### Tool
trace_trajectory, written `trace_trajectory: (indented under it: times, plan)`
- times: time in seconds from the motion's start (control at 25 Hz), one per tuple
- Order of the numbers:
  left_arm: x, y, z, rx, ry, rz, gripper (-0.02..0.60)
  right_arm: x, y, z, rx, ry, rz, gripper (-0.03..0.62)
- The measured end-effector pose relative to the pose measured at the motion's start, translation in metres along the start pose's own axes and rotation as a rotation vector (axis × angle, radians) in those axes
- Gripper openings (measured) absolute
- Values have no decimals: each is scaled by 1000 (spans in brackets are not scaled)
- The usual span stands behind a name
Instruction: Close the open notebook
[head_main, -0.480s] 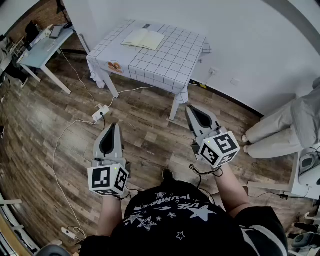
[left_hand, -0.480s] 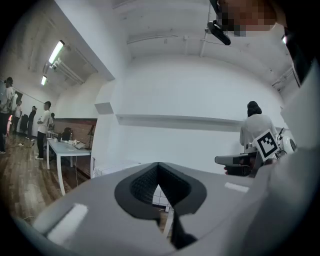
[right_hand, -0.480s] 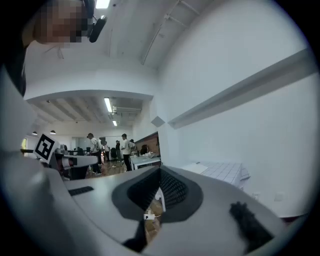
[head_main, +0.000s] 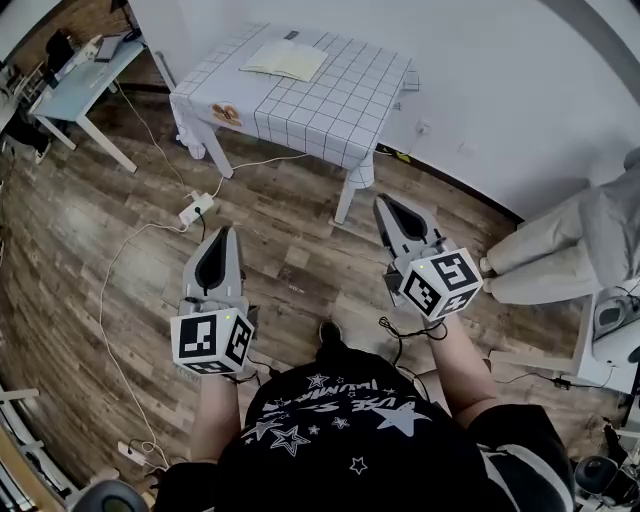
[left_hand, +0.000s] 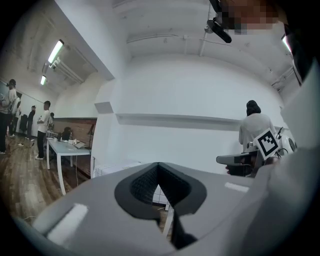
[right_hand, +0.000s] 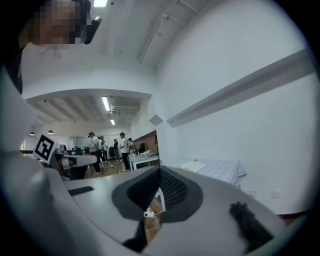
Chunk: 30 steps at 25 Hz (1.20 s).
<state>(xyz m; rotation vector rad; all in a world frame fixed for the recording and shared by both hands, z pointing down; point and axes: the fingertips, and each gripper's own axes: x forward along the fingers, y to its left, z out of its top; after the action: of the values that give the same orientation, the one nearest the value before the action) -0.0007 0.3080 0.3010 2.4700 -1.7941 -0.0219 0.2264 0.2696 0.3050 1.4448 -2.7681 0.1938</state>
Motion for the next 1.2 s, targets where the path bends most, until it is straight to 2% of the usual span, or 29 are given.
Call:
trace_trajectory:
  times: [0.28, 0.52, 0.64, 0.88, 1.04, 1.2]
  plan:
    - [2, -2, -5, 38, 11, 23, 8, 3, -1, -8, -14, 20, 16, 14]
    - [12, -1, -9, 33, 21, 54, 8, 10, -20, 2, 59, -38, 25, 14]
    - [21, -4, -8, 52, 22, 68, 8, 16, -32, 6, 52, -39, 34, 14]
    - [33, -6, -19, 71, 60, 124, 8, 27, -49, 1, 85, -42, 117, 14]
    - [39, -5, -11, 65, 44, 135, 8, 43, -57, -3, 115, -28, 135, 14]
    - [44, 7, 3, 117, 10, 144, 8, 58, -59, -9, 128, -17, 133, 14]
